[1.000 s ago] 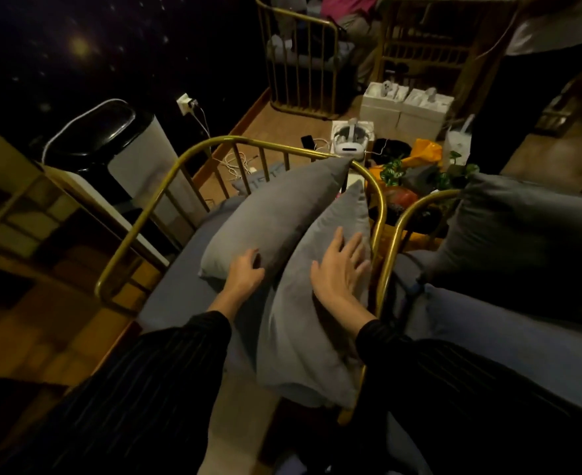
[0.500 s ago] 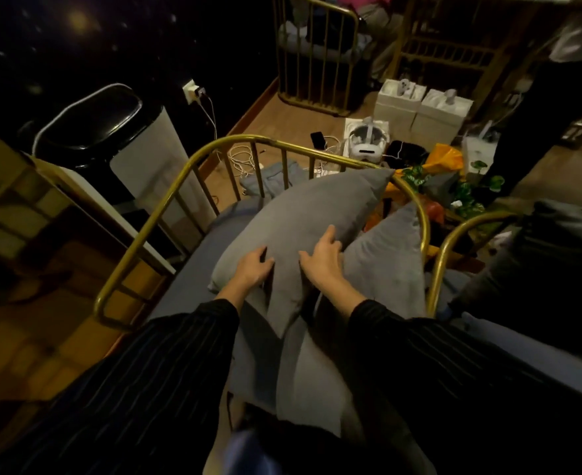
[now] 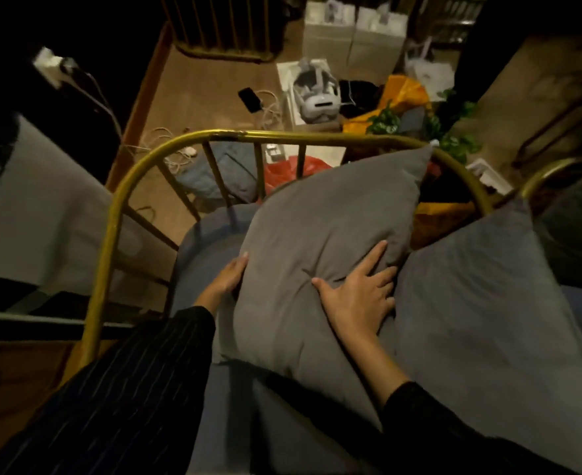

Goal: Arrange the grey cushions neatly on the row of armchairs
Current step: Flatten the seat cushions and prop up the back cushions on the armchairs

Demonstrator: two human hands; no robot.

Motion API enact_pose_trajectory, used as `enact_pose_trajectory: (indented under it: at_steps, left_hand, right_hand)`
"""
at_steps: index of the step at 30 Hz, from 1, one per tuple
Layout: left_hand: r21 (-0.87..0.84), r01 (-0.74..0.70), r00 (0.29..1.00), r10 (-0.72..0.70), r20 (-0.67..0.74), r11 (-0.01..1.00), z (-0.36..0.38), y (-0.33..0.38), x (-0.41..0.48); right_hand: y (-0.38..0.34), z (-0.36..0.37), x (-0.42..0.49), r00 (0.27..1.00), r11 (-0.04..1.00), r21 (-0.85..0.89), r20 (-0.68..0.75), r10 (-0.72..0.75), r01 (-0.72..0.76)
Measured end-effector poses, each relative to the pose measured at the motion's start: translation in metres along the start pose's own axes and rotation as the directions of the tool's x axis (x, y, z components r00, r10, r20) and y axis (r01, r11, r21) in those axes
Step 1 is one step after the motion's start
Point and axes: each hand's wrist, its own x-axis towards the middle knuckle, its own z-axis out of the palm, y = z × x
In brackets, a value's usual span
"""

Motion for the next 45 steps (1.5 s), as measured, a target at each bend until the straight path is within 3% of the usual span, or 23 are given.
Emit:
enact_pose_trajectory:
  at_steps: [6, 17, 23, 26, 30, 33, 38, 45]
  left_hand:
    - [-0.311, 0.057, 0.997, -0.036, 0.072, 0.949, 0.013, 0.037, -0.023]
    - [-0.423, -0.097, 0.993, 0.061, -0.098, 0.901, -0.009, 0.103, -0.115]
    - [-0.401, -0.240, 0.971, 0.211, -0.116, 0.884, 0.045, 0.143, -0.215]
    - [-0.376, -0.299, 0.951, 0.240, -0.196, 0.877, 0.089, 0.171, -0.261]
    - [-0.256, -0.500, 0.833, 0.380, -0.402, 0.827, 0.148, 0.218, -0.323]
    - [-0.104, -0.589, 0.738, 0.481, -0.473, 0.801, 0.196, 0.255, -0.363]
    - [-0.006, -0.616, 0.730, 0.567, -0.381, 0.788, 0.286, 0.298, -0.388]
    - [0.049, -0.680, 0.711, 0.674, -0.199, 0.732, 0.435, 0.326, -0.377]
  right_hand:
    - [0.005, 0.003, 0.003, 0.996, 0.996, 0.081, -0.090, -0.021, 0.029]
    - [0.028, -0.105, -0.022, 0.992, 0.902, 0.415, -0.095, -0.087, 0.119]
    - [0.087, -0.209, -0.026, 0.964, 0.830, 0.495, -0.188, -0.185, 0.256]
    - [0.139, -0.239, -0.014, 0.959, 0.781, 0.556, -0.180, -0.220, 0.284]
    - [0.208, -0.256, -0.006, 0.949, 0.638, 0.707, -0.174, -0.262, 0.306]
    - [0.260, -0.273, -0.001, 0.955, 0.509, 0.813, -0.190, -0.226, 0.282]
    - [0.351, -0.313, 0.008, 0.968, 0.352, 0.902, -0.217, -0.125, 0.248]
    - [0.484, -0.355, 0.033, 0.957, 0.321, 0.920, -0.270, 0.102, 0.226]
